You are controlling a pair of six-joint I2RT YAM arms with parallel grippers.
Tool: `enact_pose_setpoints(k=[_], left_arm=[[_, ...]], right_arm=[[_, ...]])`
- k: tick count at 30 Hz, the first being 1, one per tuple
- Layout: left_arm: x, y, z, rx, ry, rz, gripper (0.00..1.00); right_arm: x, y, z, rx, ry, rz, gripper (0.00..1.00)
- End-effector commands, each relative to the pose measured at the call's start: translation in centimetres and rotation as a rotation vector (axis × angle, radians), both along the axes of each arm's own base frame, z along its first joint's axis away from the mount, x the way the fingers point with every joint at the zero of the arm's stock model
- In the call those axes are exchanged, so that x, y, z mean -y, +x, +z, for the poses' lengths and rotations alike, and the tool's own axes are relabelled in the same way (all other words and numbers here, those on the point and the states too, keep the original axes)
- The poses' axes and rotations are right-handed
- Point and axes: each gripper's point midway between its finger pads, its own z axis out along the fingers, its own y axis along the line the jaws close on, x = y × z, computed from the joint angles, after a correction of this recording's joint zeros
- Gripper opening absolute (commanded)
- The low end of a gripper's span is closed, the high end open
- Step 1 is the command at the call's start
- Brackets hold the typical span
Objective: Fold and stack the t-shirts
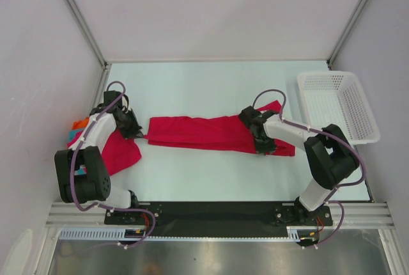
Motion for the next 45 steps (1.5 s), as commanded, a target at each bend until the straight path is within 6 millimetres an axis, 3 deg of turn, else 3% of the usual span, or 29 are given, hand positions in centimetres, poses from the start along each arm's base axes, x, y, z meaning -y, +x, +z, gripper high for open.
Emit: enact_pose_setpoints(k=[1,4,11,14,15,19,27,33,45], left_arm=[[-0.4,0.2,-0.1,0.022,0.012,-0.016,0.06],[-0.4,0.2,0.0,0.027,0.012,-0.016,0.06],[-0.1,0.4,0.8,0.043,-0.005,-0.032,0.07],[0.3,0.3,1.0,0.044,-0.025,-0.050,0.14],[0.3,0.1,1.1,0.041,-0.024,-0.058,0.22],[-0.1,0.0,1.7,0.057,-0.010,-0.044,0.39],[-0.4,0.7,3.1,0.101,-0.006,-0.016,0.44],[-0.3,1.0,2.4,0.087,-0.016,-0.016,0.44],[-0.3,2.0,2.4,0.087,-0.027,-0.021,0.45]], right_arm=[[-0.4,0.2,0.8,0.032,0.024,-0.022,0.29],[-0.7,1.4,1.9,0.069,0.017,-0.029,0.30],[-2.2,6.6,6.3,0.212,0.085,-0.067,0.34],[-1.6,9.2,6.3,0.220,0.107,-0.098,0.36],[-1.3,10.4,6.3,0.222,0.107,-0.114,0.36],[-0.3,12.2,5.5,0.210,0.072,-0.135,0.37],[3.4,13.2,3.3,0.166,0.048,-0.226,0.43],[5.7,13.3,2.0,0.141,0.016,-0.267,0.45],[6.7,12.6,-2.5,0.047,0.004,-0.295,0.49]])
